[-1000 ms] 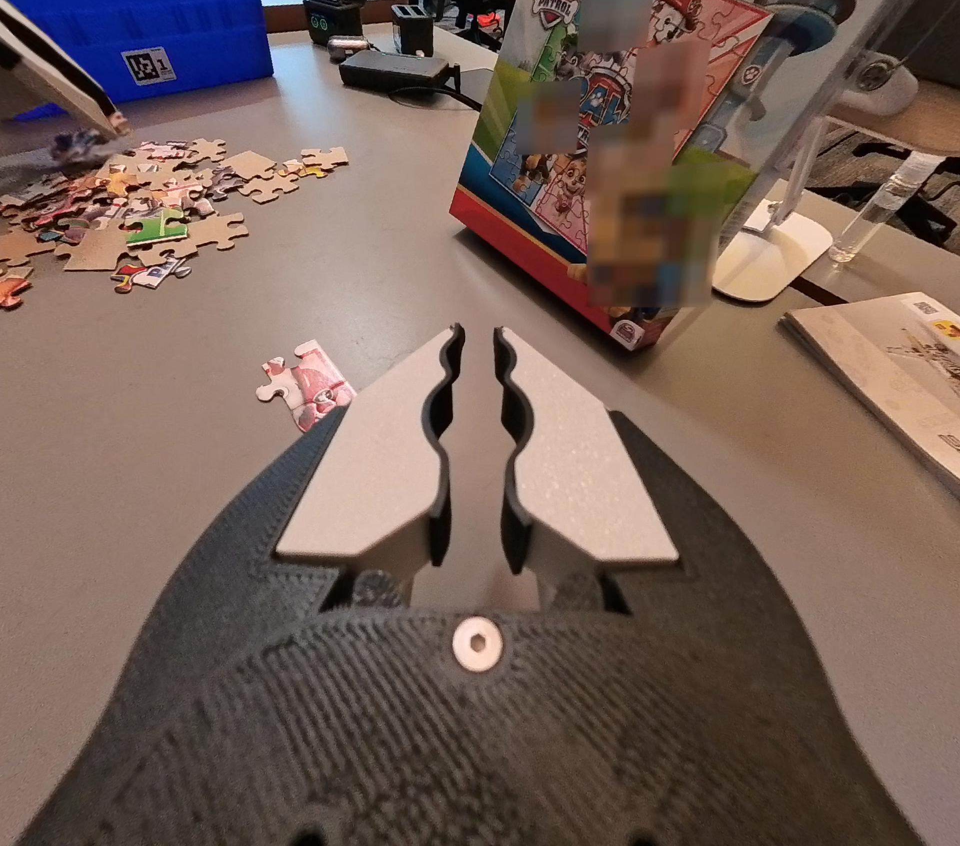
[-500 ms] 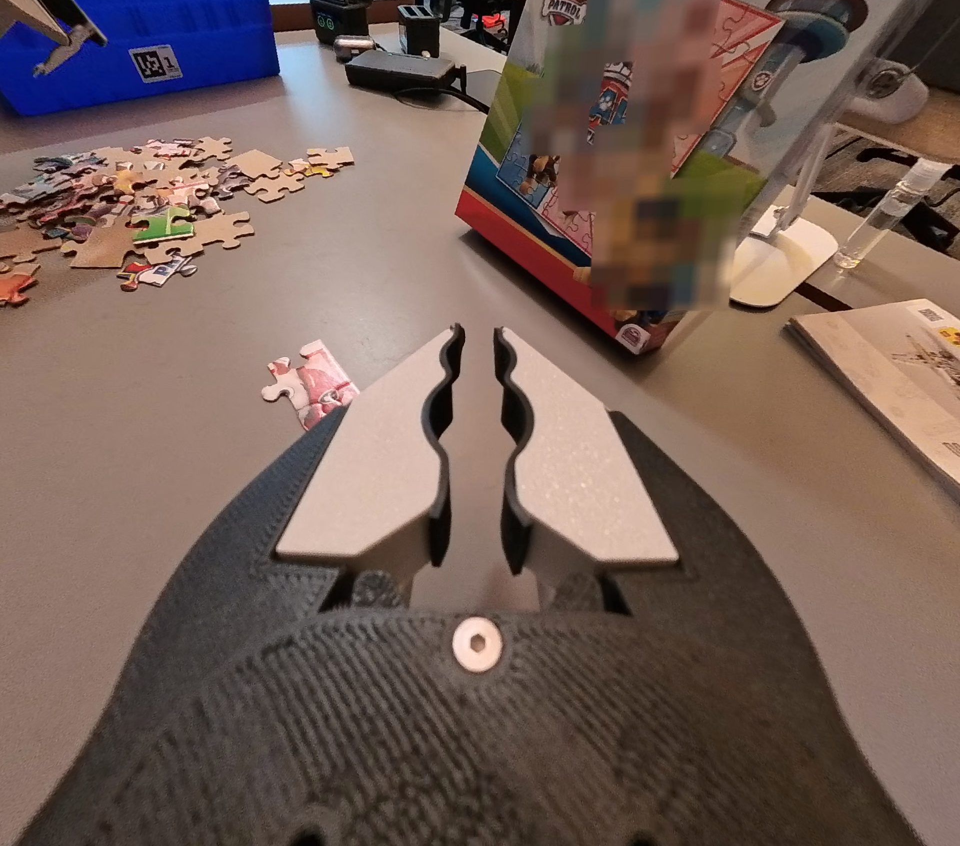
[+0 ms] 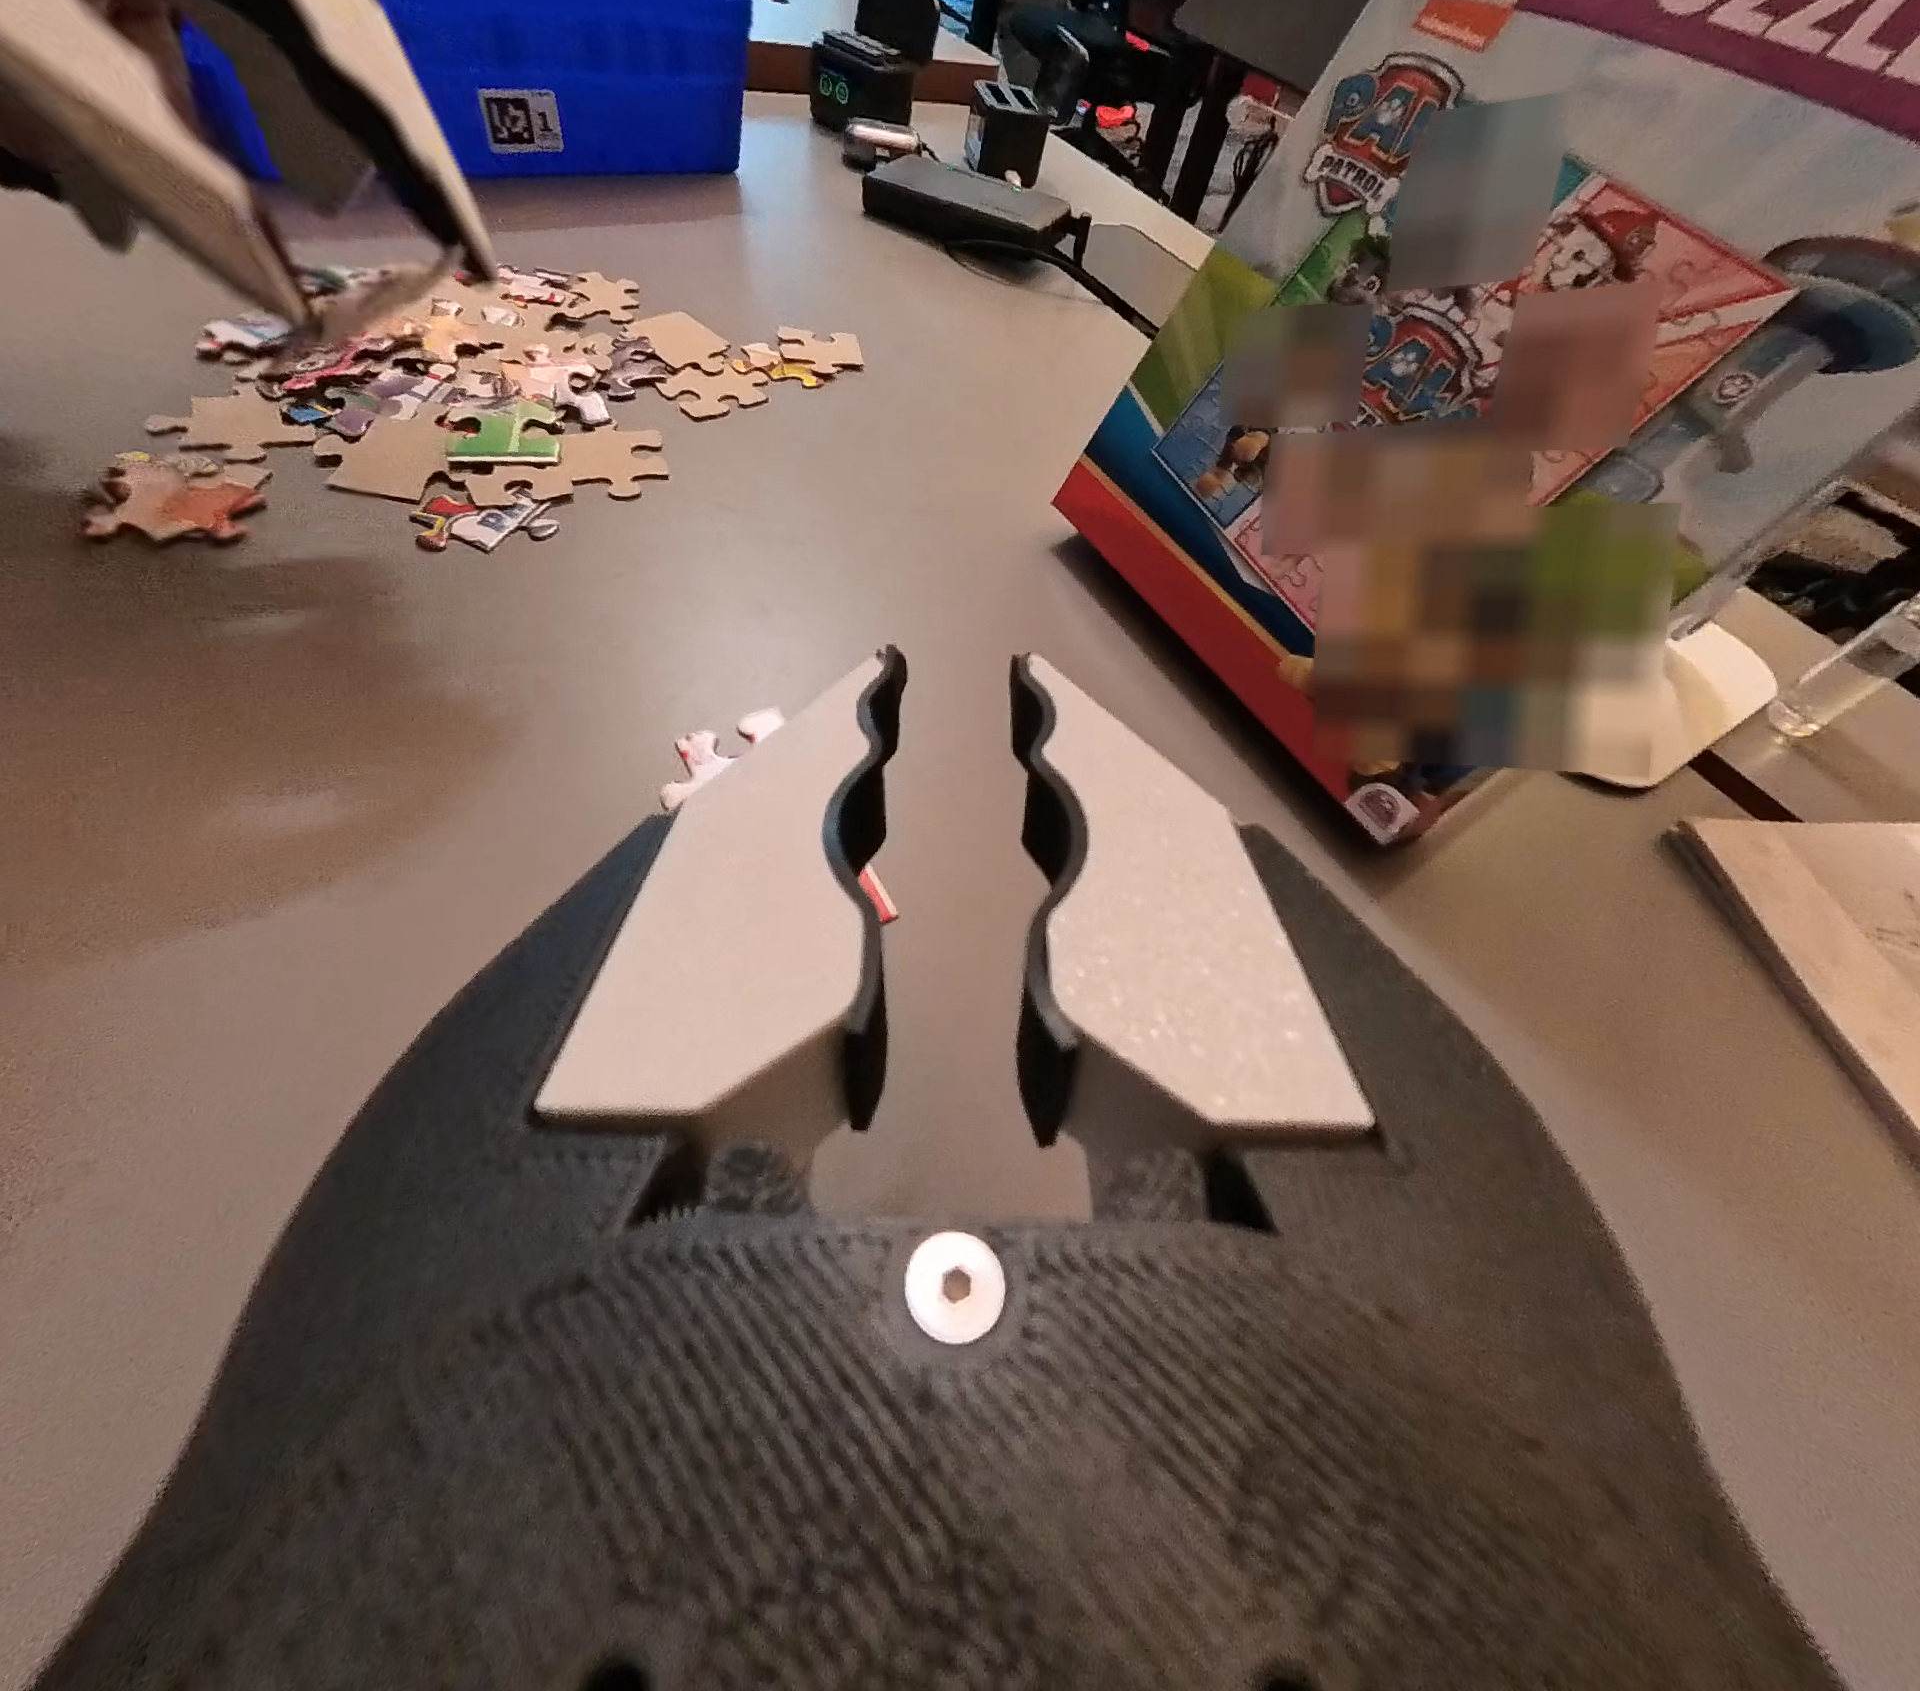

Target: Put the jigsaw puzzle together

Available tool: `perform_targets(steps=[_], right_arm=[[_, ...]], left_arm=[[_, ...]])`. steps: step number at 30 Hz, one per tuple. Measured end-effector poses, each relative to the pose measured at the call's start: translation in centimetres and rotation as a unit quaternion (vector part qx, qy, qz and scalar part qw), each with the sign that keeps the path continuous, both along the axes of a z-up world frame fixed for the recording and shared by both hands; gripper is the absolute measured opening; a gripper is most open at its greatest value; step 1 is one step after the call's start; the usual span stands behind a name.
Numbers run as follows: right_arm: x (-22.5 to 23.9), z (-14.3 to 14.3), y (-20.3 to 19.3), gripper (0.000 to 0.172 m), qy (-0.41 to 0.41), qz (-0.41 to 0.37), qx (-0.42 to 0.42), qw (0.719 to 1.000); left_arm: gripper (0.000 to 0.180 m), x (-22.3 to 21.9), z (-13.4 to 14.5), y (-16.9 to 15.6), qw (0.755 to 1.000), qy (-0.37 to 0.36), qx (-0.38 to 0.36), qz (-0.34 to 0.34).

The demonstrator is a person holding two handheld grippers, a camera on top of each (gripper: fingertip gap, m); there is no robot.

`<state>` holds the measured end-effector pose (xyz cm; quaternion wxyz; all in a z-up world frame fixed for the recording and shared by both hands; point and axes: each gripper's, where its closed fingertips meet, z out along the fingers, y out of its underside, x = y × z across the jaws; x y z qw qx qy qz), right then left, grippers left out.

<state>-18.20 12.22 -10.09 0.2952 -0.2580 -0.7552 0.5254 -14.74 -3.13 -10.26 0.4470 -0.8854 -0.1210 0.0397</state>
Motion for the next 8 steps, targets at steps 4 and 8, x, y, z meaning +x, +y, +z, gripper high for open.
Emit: perform_targets(steps=[4, 8], right_arm=[[0.2, 0.5, 0.2, 0.02, 0.0, 0.001, -0.006, 1.0], [0.2, 0.5, 0.2, 0.02, -0.003, 0.0, -0.002, 1.0]], left_arm=[[0.04, 4.8, -2.1, 4.2, 0.993, -0.006, -0.015, -0.118], [0.04, 8.3, -4.0, 6.8, 0.981, -0.018, -0.027, -0.193]])
